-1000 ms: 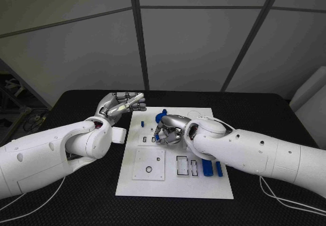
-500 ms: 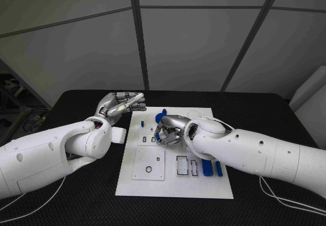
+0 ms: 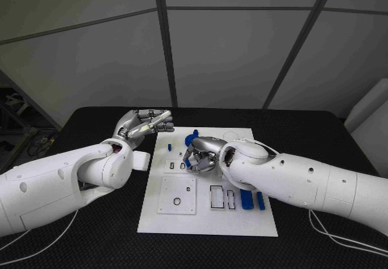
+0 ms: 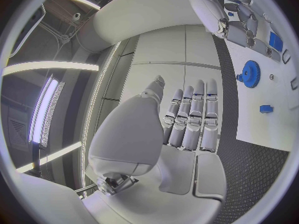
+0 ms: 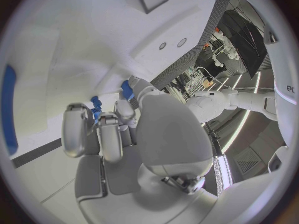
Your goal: Assemble the parts on the task board
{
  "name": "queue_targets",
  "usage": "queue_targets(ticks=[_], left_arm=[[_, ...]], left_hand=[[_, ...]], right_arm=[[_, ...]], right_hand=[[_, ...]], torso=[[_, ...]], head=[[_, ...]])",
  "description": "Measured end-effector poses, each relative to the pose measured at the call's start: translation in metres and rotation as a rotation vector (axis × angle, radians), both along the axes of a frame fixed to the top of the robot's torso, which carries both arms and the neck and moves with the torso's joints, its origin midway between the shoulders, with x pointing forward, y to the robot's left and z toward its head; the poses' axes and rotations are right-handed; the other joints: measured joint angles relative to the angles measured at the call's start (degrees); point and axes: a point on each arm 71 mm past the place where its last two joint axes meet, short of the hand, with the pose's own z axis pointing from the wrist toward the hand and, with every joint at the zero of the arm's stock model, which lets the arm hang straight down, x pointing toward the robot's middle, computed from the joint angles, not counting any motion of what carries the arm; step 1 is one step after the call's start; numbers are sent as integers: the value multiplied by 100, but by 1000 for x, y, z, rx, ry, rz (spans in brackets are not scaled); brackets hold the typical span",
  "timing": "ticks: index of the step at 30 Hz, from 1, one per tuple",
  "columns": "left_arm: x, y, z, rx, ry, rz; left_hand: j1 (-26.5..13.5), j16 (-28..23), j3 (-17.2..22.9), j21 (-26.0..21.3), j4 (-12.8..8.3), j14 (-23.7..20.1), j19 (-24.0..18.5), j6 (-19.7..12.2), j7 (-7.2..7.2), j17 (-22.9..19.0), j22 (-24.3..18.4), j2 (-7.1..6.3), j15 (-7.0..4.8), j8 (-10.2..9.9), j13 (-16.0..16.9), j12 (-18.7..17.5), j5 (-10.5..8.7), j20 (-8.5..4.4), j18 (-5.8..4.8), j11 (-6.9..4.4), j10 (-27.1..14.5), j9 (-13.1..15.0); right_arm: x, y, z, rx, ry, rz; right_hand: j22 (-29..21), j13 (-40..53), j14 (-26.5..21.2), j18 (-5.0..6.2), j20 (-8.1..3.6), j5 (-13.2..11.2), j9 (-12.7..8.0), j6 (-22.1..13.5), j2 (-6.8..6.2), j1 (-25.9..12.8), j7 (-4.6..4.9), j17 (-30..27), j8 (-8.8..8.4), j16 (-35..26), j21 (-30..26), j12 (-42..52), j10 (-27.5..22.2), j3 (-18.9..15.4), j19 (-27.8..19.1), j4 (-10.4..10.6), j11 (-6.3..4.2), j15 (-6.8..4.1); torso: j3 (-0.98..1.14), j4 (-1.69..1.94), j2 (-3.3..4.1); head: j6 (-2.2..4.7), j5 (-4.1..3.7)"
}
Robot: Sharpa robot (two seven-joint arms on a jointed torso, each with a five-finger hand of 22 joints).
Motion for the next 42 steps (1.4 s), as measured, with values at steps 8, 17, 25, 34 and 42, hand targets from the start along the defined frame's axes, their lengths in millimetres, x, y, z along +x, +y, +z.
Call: queue_targets(ticks=[8,17,25,34,42], left_arm=[[0,0,0,1,1,1],[1,2,-1,4,3,4],[3,4,-2,27,3,-2],[6,9,-6,131,13,-30],[10,13,-17,328,81,-95]], left_hand=[[0,0,0,0,0,0,0,0,0,0,0,0,0,0,0,-21,0,0,0,0,0,0],[0,0,0,0,0,0,0,0,0,-1,0,0,0,0,0,-21,0,0,0,0,0,0],[-70,140,-17,151,-17,351,127,221,-52,143,70,68,-117,9,80,138,0,-81,0,-113,474,20],[-260,671,-70,602,87,1047,515,532,-265,525,305,-31,-375,90,186,271,0,-314,0,-341,1059,24],[-521,3408,-224,1800,273,1975,1235,865,-557,2816,1017,-142,-762,266,755,904,35,-741,0,-695,1834,156]], right_arm=[[0,0,0,4,-8,-2],[-2,-3,4,37,-44,1],[-12,-12,14,128,-94,60],[-27,-29,29,261,-137,137],[-21,-70,60,359,-154,82]], right_hand=[[0,-244,-19,0,63,-14,1,-268,-113,-52,63,-1,-82,0,-46,-218,-247,-51,-62,-4,62,62],[0,-280,1,0,84,-14,1,-405,-143,-83,84,-1,-111,0,-62,-218,-276,-132,-83,0,92,81],[-346,-350,1,0,137,-14,3,-467,-165,-60,103,-2,-111,-154,-294,-263,-378,-227,-343,32,112,122],[-542,-383,1,91,143,-68,22,-467,-165,-60,103,-2,-59,-249,-415,-268,-421,-323,-479,66,111,122],[-741,-458,1,91,123,131,93,-111,-81,24,-8,-2,225,-341,-562,-296,-500,-336,-618,79,70,122]], torso=[[1,3,0],[4,3,-1],[7,-4,-16],[17,-31,-51],[43,-57,-129]], head=[[3,-2],[13,-5],[32,16],[88,31],[94,87]])
